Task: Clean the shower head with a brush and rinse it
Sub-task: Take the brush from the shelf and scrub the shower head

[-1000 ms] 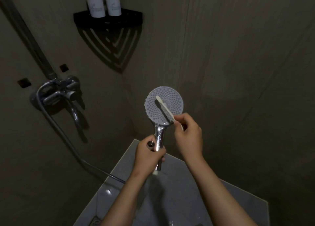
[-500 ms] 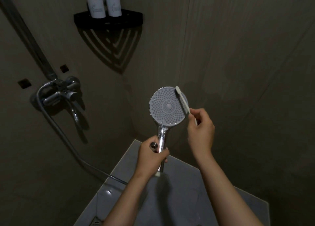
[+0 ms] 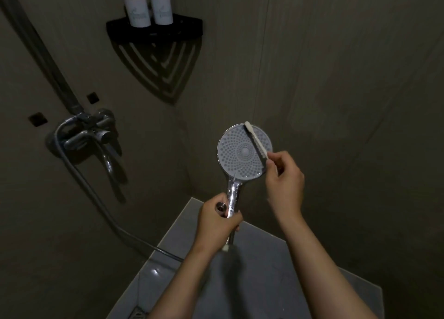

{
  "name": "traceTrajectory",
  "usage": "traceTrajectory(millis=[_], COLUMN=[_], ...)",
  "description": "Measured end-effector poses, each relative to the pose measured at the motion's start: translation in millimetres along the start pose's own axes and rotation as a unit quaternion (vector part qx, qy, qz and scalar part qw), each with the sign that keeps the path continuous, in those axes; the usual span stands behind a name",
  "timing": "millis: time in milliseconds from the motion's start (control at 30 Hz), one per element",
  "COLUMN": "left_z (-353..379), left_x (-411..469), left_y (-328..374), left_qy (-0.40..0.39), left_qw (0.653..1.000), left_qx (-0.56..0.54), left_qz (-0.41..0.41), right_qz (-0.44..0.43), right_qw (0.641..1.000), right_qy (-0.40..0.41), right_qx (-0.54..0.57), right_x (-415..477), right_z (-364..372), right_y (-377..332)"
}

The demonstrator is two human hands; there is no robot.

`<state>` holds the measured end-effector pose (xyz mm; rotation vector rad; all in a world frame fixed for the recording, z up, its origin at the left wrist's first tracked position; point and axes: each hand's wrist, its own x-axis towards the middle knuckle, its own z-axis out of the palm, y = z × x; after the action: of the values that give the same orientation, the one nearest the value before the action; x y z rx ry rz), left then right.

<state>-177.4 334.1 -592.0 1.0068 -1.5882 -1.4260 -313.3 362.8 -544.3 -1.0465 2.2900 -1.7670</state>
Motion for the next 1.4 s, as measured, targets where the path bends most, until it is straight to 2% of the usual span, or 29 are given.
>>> traceTrajectory(millis=[133, 267, 367, 600, 667, 733, 800, 900, 967, 1133, 1267, 1333, 1400], left_z=[-2, -1, 0, -2, -2, -2, -2, -1, -1, -2, 0, 1, 1], left_x=[0, 4, 2, -2, -3, -2, -1, 0, -1, 0, -1, 0, 1], left_y=[-1, 1, 3, 3, 4, 6, 6, 8, 8, 7, 6, 5, 4], left_qy=[0.0, 0.004, 0.001, 0.006, 0.006, 0.01, 0.012, 0.01, 0.009, 0.015, 0.006, 0.006, 0.005], left_qw=[1.0, 1.0, 1.0, 1.0, 1.0, 1.0, 1.0, 1.0, 1.0, 1.0, 1.0, 1.0, 1.0], left_qx=[0.002, -0.002, -0.004, -0.009, -0.016, -0.016, -0.011, -0.01, -0.007, -0.002, 0.001, 0.004, 0.003], left_qz=[-0.001, -0.001, 0.006, -0.002, -0.005, -0.006, -0.007, -0.005, -0.002, -0.003, -0.002, -0.005, -0.007], right_qz=[0.012, -0.028, -0.059, -0.012, -0.002, -0.015, -0.042, -0.061, -0.055, -0.02, -0.006, -0.031, -0.058], right_qw=[0.999, 0.994, 0.99, 1.0, 0.999, 0.998, 0.994, 0.985, 0.989, 1.0, 0.999, 0.998, 0.989], right_qy=[0.014, -0.082, -0.129, 0.023, 0.039, 0.012, -0.067, -0.156, -0.136, 0.017, 0.047, -0.01, -0.121], right_qx=[0.05, 0.07, 0.022, 0.002, 0.024, 0.059, 0.075, 0.039, 0.019, -0.009, 0.0, 0.044, 0.067], right_x=[0, -12, -18, 4, 4, -1, -8, -16, -14, 1, -5, -9, -12], right_z=[-3, 6, 11, -10, -13, -11, -6, 1, 0, -15, -15, -13, -9], right_y=[0, -4, -2, 7, 7, 7, 6, 10, 14, 18, 16, 16, 14])
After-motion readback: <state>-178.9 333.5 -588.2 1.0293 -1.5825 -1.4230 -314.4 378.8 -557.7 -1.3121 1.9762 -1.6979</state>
